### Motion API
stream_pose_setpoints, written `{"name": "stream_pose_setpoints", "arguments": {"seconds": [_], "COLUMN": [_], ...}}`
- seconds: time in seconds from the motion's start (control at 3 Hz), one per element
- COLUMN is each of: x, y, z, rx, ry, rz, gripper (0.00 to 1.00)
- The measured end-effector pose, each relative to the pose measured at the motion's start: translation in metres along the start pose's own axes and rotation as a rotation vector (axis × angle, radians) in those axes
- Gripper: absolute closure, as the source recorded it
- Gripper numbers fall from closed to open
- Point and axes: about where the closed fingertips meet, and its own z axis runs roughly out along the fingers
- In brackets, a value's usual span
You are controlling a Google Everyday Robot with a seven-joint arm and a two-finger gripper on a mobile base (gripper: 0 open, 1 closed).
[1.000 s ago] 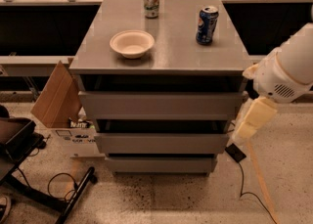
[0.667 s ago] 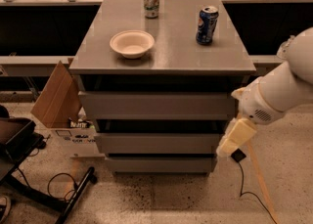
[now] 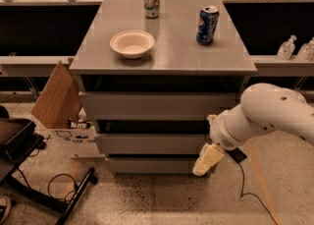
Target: Open bottom drawer
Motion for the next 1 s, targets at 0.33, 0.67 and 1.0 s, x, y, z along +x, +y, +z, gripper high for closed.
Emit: {"name": "stream_pose_setpoints", "arguments": {"seconds": [0.33, 0.67, 1.0], "x": [0.0, 0.016, 0.053], "y": [0.0, 0.012, 0.029], "z": [0.0, 0.038, 0.105], "rx": [0.0, -0.023, -0.057], "ry": [0.0, 0.028, 0.083], "rz": [0.0, 0.021, 0.043], "gripper": [0.0, 0.0, 0.0]}}
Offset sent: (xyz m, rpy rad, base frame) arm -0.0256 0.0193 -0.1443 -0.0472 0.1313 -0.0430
